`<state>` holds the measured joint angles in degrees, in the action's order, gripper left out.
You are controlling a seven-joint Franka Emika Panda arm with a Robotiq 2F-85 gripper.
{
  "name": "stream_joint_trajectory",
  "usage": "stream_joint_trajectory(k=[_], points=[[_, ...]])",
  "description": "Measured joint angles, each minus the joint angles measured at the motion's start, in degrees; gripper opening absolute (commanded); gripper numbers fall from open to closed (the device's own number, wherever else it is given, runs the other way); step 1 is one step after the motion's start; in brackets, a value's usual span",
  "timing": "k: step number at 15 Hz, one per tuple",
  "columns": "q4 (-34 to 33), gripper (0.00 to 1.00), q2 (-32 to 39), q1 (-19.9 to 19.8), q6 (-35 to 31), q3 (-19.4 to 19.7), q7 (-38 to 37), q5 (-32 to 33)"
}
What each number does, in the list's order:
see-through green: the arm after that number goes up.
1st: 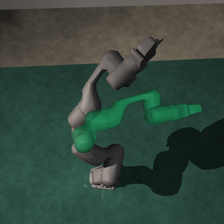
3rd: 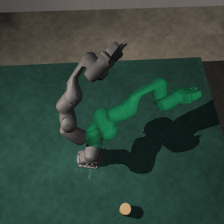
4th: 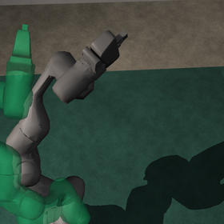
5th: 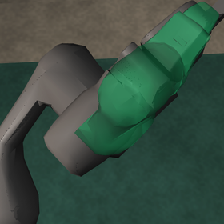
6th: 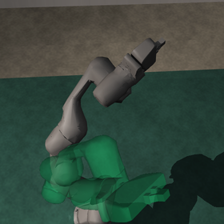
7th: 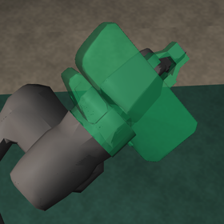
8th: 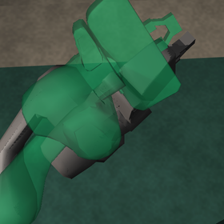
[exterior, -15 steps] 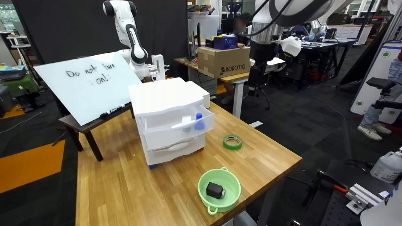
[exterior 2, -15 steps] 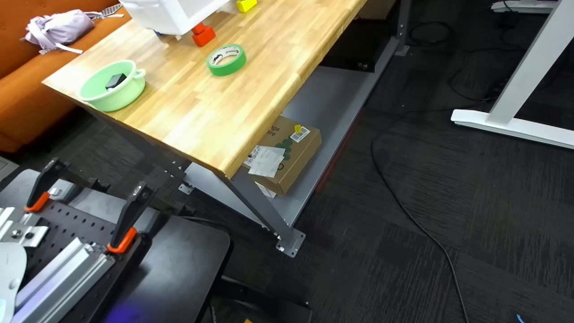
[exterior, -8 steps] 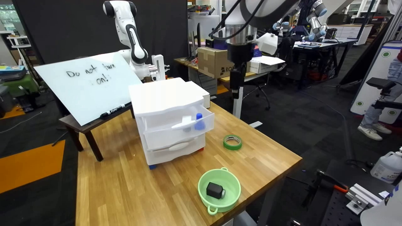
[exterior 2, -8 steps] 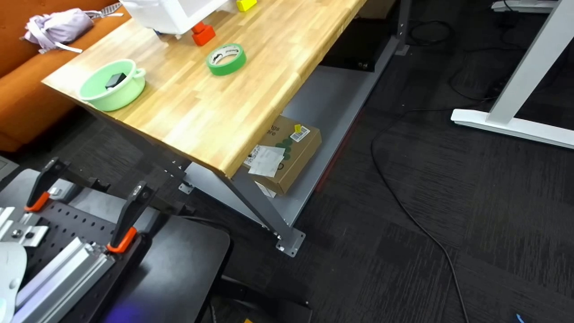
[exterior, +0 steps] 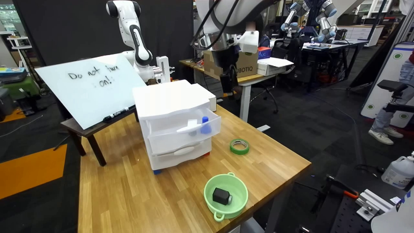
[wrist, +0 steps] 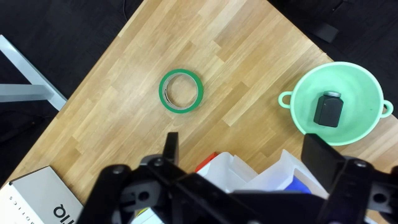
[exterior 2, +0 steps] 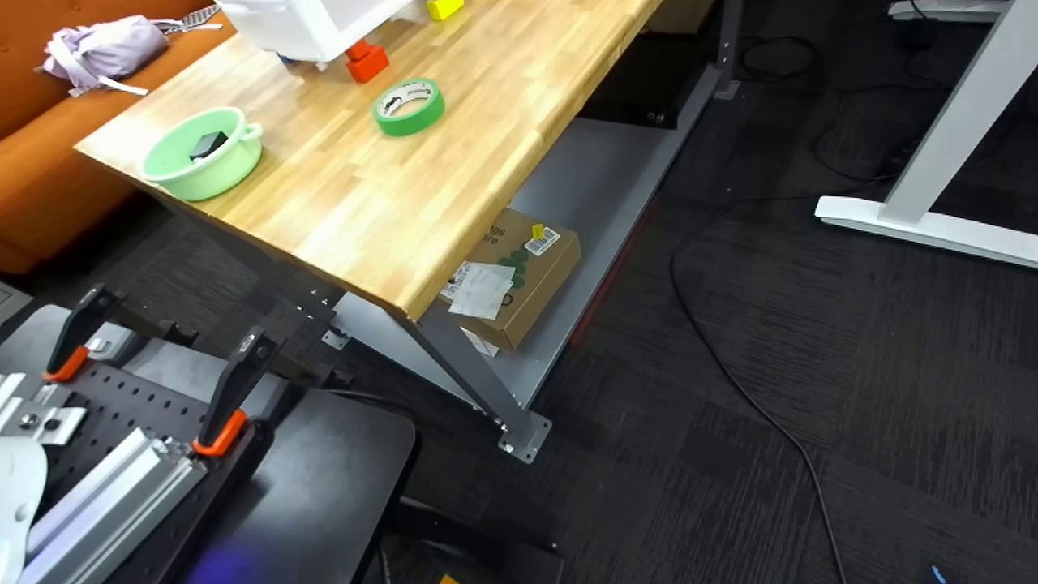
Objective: Take the seasoning bottle out of the open drawer, close it then put the seasoning bottle in the bowl
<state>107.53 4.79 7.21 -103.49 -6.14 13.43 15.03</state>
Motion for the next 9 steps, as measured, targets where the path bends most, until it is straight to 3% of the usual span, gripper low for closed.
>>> stream_joint_trajectory(k=[9], points=[[-0.4, 1.0, 0.2, 0.0, 0.6, 0.0, 0.0, 0.2]])
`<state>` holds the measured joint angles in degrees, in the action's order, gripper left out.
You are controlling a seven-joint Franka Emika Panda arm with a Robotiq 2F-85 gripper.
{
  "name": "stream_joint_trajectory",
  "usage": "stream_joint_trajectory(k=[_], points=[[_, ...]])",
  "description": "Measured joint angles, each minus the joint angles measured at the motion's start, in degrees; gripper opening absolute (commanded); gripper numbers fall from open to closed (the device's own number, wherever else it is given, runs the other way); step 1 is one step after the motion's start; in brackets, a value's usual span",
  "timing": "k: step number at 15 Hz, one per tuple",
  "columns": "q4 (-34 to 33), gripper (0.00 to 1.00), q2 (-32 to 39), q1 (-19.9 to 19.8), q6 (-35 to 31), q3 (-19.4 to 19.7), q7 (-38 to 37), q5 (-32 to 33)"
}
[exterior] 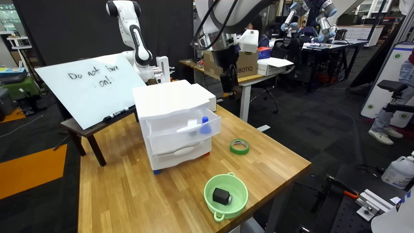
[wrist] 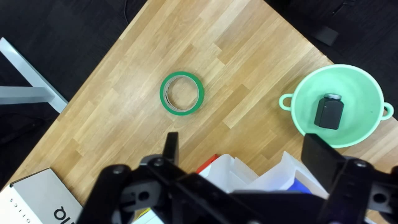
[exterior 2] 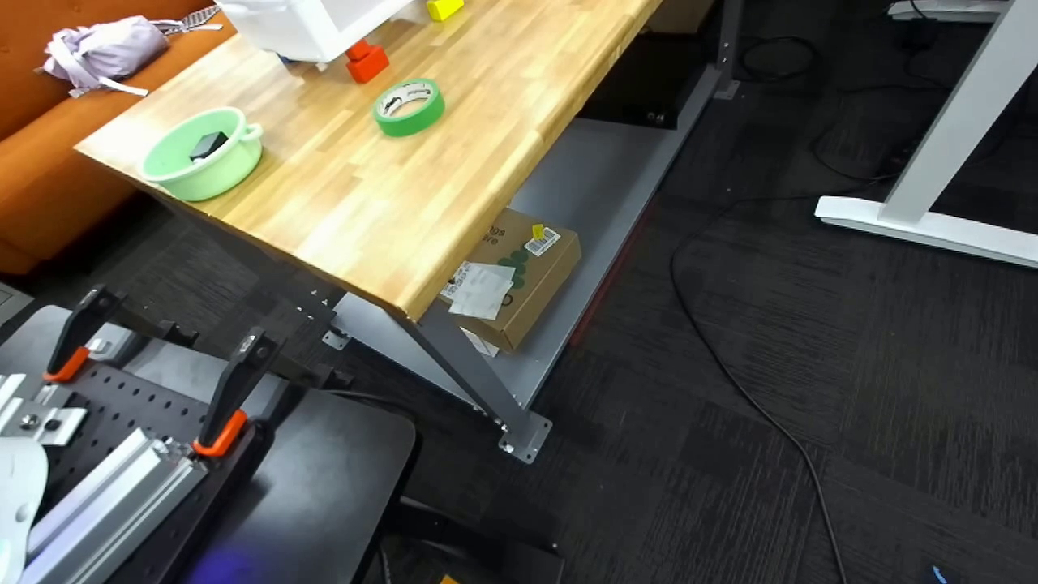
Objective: Take the seasoning bottle out of the open drawer, close it then put the seasoning bottle in the bowl
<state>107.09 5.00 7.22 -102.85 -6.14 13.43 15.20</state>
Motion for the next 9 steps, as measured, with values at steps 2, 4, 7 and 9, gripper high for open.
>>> stream_joint_trajectory(k=[2, 4, 7, 9], points=[[0.0, 1.0, 0.0, 0.0, 0.0, 0.0, 0.0, 0.0], [0.0, 1.0, 0.0, 0.0, 0.0, 0.0, 0.0, 0.0], [-0.1, 1.0, 0.1, 0.2, -0.1, -0.5, 0.7, 0.0], [-0.6, 1.0, 0.3, 0.7, -0.1, -1.0, 1.3, 0.0]])
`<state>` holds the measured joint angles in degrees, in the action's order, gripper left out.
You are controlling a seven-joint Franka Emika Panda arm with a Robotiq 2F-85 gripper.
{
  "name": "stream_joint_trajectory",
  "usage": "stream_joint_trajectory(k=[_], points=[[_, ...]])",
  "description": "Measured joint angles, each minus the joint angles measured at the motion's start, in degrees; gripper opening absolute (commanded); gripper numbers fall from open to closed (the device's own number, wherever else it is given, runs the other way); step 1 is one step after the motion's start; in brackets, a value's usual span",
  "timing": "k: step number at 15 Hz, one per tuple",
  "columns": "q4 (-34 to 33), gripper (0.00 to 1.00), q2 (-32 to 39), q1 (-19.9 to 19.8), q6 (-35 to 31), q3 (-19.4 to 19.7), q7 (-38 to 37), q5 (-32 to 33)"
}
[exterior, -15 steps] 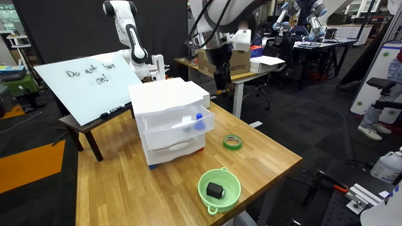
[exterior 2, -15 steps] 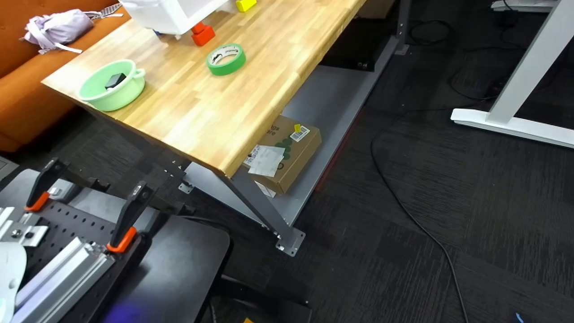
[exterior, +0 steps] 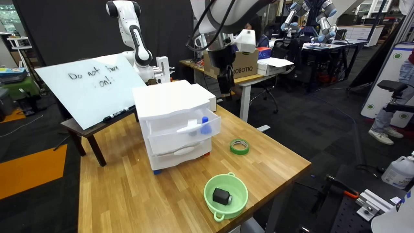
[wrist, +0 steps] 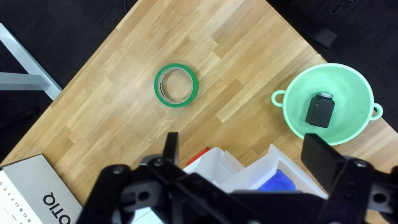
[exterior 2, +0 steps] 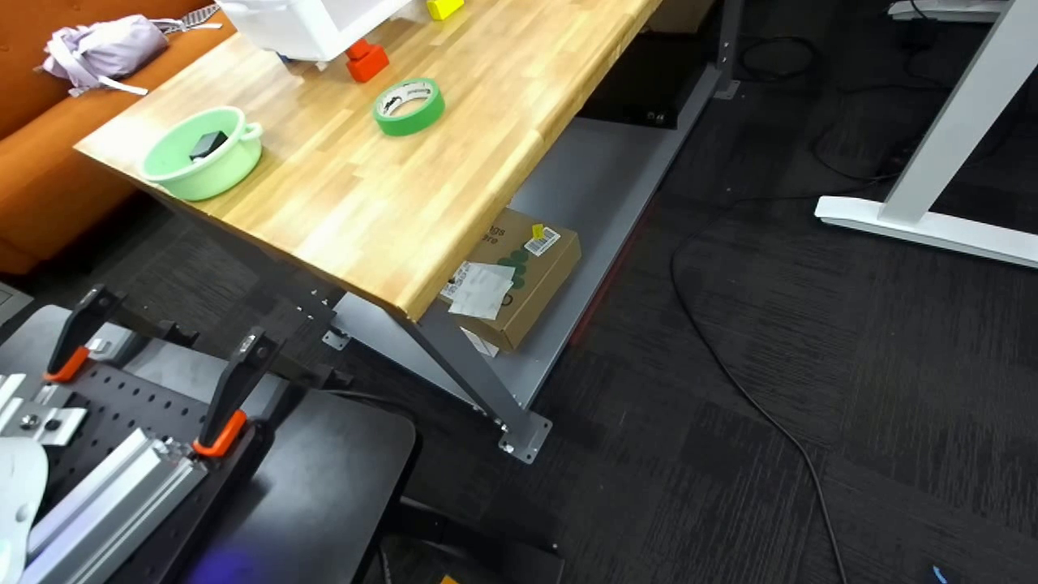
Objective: Take the seasoning bottle out of the open drawer, close it then put the seasoning bottle in the bowl
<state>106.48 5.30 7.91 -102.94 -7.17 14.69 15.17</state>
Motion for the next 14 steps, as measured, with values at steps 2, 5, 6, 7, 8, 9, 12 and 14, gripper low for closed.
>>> stream_joint_trajectory(k=[2, 5, 6, 7, 8, 9, 12, 14], points=[[-1.3, 1.0, 0.8, 0.7, 0.0, -0.5, 0.3, 0.0], [-4.1, 1.0, 2.9, 1.4, -0.1, -1.3, 1.5, -0.1], [-5.1, 1.0, 3.7, 1.5, -0.2, -1.5, 2.5, -0.3], [-6.2, 1.0, 4.7, 1.5, -0.3, -1.7, 3.7, -0.6], [-7.3, 1.0, 5.7, 1.6, -0.3, -1.8, 5.0, -1.0], [-8.4, 1.0, 6.8, 1.6, -0.4, -2.0, 6.3, -1.4], [-11.3, 1.0, 9.8, 1.7, -0.4, -2.8, 10.0, -3.1], [-12.9, 1.0, 11.6, 1.8, -0.4, -3.5, 11.9, -3.8]])
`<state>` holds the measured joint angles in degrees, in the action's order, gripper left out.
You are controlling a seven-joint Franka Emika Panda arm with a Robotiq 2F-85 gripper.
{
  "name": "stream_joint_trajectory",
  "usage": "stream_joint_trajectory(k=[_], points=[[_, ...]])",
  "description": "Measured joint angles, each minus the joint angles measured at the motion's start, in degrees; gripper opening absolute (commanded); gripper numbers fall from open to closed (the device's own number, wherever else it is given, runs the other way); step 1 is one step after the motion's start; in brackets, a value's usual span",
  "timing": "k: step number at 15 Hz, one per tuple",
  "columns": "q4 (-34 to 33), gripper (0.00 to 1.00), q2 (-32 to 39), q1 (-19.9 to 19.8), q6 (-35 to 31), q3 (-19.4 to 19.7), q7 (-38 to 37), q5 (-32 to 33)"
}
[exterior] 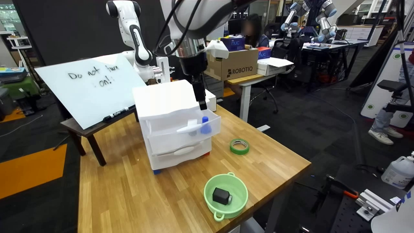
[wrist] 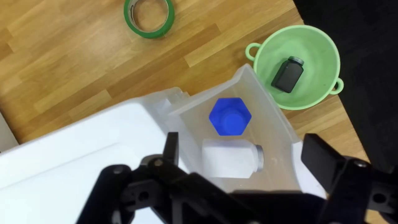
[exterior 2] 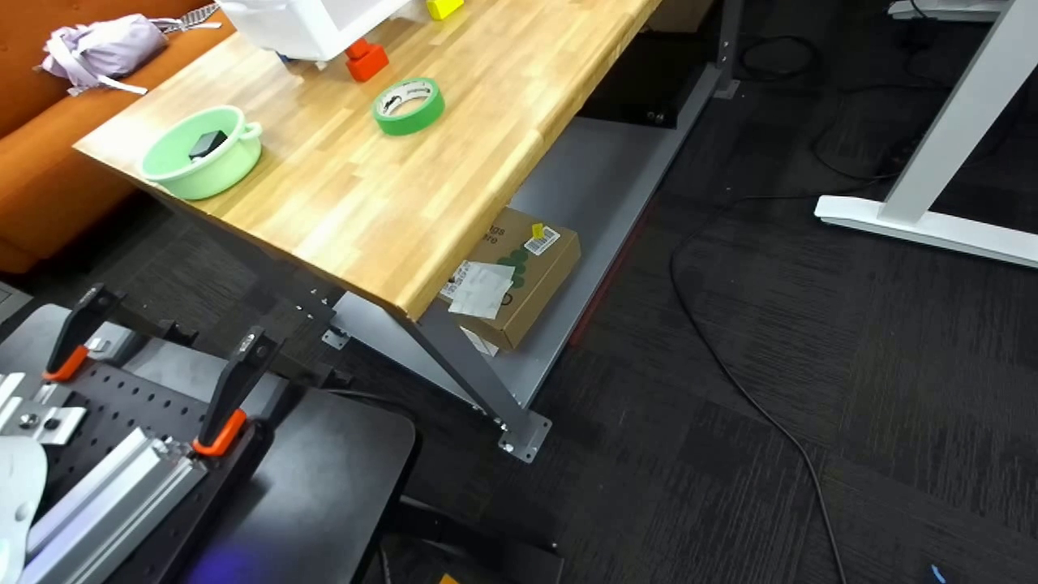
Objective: Take the seasoning bottle out of the open drawer, close it then put the seasoning bottle in the bowl
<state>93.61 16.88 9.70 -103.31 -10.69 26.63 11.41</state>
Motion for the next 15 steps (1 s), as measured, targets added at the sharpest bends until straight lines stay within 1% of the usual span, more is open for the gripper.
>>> stream_joint_trajectory(k=[3, 7, 11, 15], points=[[-1.9, 1.0, 2.0, 0.3, 0.0, -0.8, 1.7, -0.3], [-3.4, 1.0, 3.0, 0.4, 0.1, -1.0, 2.3, -0.3], [-3.5, 1.0, 2.9, 0.3, 0.2, -0.5, 1.4, 0.0], [-2.3, 1.0, 3.0, 0.2, 0.7, 0.3, -0.2, 0.5]])
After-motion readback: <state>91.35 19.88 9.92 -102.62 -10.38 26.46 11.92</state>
